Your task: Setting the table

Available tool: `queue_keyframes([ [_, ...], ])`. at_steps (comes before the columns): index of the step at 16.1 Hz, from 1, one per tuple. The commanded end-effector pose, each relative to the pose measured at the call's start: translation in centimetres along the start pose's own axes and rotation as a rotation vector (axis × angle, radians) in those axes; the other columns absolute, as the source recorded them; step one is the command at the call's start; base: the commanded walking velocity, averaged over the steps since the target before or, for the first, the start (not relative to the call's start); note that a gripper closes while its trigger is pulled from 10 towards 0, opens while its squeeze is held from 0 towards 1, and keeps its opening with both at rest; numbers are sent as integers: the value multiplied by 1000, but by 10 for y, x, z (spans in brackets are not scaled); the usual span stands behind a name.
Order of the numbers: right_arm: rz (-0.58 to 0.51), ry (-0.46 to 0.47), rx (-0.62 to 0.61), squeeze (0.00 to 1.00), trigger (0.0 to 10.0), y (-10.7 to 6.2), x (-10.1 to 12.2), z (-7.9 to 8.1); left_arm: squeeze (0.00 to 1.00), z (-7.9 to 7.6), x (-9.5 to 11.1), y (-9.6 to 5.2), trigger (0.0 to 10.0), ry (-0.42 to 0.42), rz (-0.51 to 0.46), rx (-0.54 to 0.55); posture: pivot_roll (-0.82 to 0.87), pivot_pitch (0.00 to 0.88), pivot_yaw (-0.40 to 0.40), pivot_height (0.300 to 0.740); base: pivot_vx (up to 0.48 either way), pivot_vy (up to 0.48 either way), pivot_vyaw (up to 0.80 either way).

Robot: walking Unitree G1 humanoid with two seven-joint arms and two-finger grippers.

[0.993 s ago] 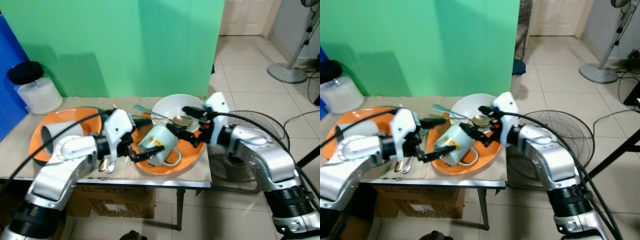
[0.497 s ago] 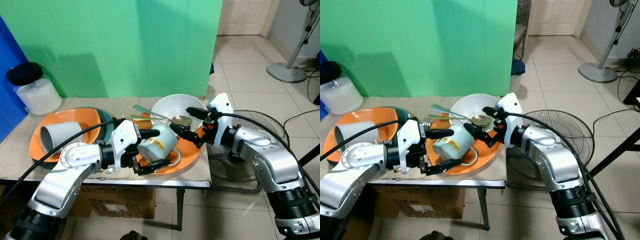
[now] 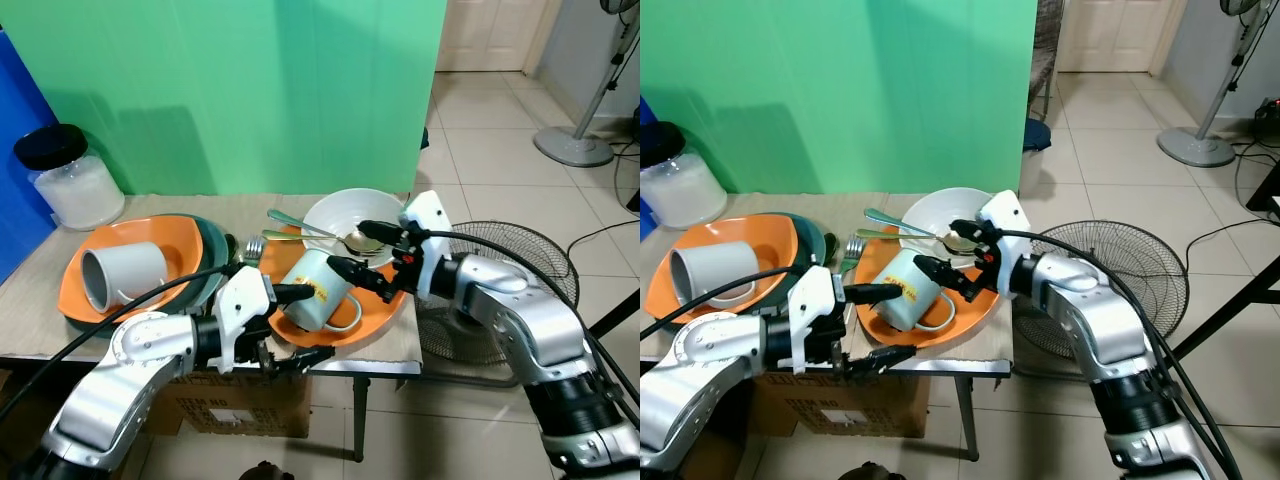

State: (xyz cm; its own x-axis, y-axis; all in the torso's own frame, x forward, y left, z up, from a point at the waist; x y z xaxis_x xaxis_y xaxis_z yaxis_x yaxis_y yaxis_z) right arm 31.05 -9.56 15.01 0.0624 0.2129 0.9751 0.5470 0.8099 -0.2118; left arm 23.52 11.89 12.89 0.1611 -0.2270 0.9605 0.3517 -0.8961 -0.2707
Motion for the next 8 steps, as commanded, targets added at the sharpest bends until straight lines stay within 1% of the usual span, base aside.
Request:
queue_keyframes([
  [1,2,-15,20,0,10000,4,3,2,941,0,-8,-5,10000,-31,38,15,42,0,64,740,0,0,0],
  [5,18,-16,60,0,10000,9,2,5,941,-3,-11,-7,10000,-51,39,17,47,0,60,740,0,0,0],
  [8,20,-8,105,0,10000,7,2,9,937,-4,-13,-9,10000,-58,47,12,50,0,59,740,0,0,0],
])
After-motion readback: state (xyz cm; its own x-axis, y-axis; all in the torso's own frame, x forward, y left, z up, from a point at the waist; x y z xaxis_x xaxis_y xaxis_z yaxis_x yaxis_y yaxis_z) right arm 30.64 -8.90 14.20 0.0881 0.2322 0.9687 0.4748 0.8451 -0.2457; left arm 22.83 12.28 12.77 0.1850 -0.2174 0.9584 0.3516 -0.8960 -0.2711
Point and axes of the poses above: a point about 5 cm out from each wrist's last joint towards the gripper, its own y axis pointing out of the wrist towards the gripper, its own x axis along the axis of the wrist's last joint, z = x × y, the point moved 2 cm from there along y, pointing out of the wrist towards the gripper, and after that the axes turned 8 degrees about -y, right-handed, at the moved point
